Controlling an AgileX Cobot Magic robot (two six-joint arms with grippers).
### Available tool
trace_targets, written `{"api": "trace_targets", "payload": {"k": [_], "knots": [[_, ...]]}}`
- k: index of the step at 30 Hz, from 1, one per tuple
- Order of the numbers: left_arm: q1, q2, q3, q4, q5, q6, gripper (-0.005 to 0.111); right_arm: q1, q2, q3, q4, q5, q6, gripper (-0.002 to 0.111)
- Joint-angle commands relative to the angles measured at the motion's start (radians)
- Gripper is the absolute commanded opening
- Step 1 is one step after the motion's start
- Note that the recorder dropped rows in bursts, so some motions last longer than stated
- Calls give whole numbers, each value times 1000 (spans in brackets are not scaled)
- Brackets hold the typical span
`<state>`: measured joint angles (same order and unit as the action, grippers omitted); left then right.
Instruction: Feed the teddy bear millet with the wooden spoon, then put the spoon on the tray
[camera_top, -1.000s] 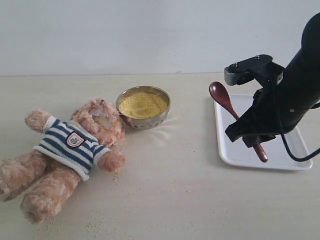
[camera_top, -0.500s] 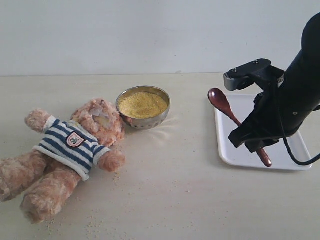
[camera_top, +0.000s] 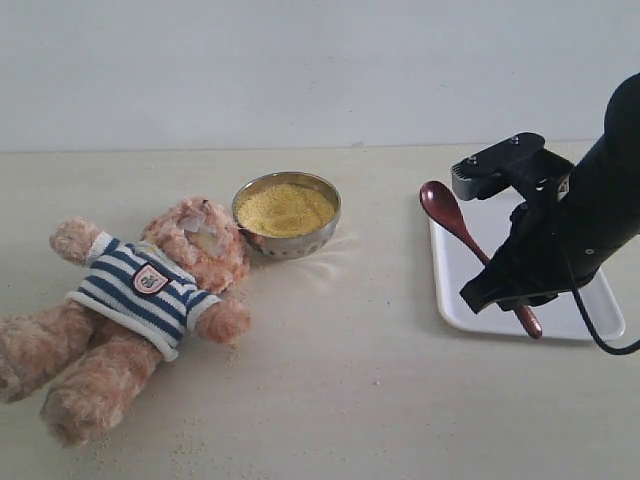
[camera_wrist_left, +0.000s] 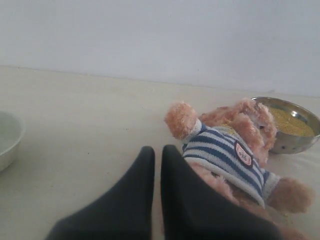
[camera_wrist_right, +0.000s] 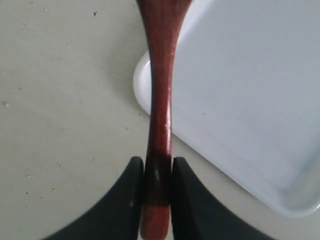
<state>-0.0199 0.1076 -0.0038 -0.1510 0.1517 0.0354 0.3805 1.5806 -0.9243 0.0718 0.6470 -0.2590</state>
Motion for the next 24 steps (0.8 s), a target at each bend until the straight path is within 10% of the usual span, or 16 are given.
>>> {"api": "trace_targets", "payload": {"k": [1, 24], "knots": [[4, 5, 4, 12, -1, -10, 5, -1, -13, 4, -8, -37, 26, 0], [0, -108, 4, 18, 18, -4, 5, -33, -13, 4, -61, -251, 182, 0]]}}
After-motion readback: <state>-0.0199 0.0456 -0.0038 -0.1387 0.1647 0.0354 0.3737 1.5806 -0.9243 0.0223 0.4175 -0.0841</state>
